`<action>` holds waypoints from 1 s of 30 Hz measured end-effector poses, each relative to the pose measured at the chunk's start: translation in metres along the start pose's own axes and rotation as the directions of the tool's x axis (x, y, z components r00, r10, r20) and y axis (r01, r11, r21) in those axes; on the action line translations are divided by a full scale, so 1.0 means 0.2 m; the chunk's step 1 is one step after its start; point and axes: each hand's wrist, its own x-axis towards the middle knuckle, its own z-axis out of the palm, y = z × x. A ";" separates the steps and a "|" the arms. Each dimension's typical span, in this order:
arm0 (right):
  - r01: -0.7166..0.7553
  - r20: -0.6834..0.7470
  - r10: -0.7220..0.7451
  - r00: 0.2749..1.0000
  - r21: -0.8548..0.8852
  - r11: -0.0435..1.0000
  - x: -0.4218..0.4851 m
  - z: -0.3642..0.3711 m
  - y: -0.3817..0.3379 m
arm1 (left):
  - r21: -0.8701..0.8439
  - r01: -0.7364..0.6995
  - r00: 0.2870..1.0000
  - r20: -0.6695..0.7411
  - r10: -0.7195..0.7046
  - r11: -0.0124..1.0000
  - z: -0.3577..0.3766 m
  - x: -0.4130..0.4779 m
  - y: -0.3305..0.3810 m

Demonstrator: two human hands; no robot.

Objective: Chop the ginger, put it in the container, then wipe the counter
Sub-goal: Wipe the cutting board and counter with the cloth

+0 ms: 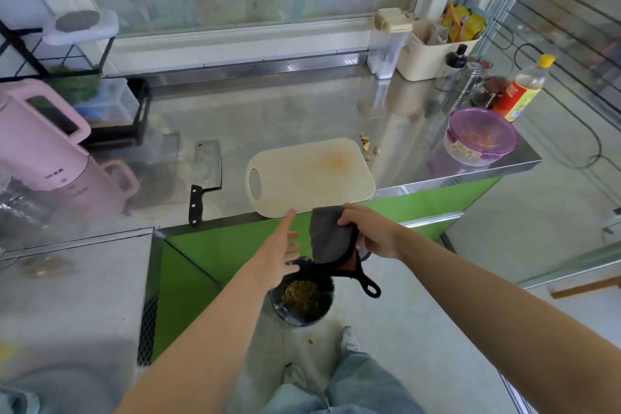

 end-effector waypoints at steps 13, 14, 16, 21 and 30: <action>-0.041 -0.143 0.013 0.990 -0.196 0.980 0.26 -0.21 0.01 | -0.181 -0.190 0.981 -0.001 0.193 0.965 0.20 0.19 0.08; -0.078 -0.042 0.072 0.997 -0.177 0.981 0.27 -0.22 0.01 | -0.210 -0.174 0.983 0.013 0.181 0.962 0.22 0.19 0.10; -0.125 0.117 0.138 0.984 -0.114 0.986 0.28 -0.23 0.01 | -0.295 -0.156 0.984 0.035 0.174 0.943 0.24 0.20 0.14; -0.092 0.008 0.093 0.996 -0.097 0.991 0.37 -0.30 -0.05 | 0.039 -0.253 0.893 -0.375 0.249 0.967 0.27 0.35 0.19; 0.061 0.109 -0.013 0.994 -0.450 0.891 0.51 -0.36 -0.20 | -0.119 -0.148 0.967 -0.228 0.118 0.982 0.43 0.46 0.36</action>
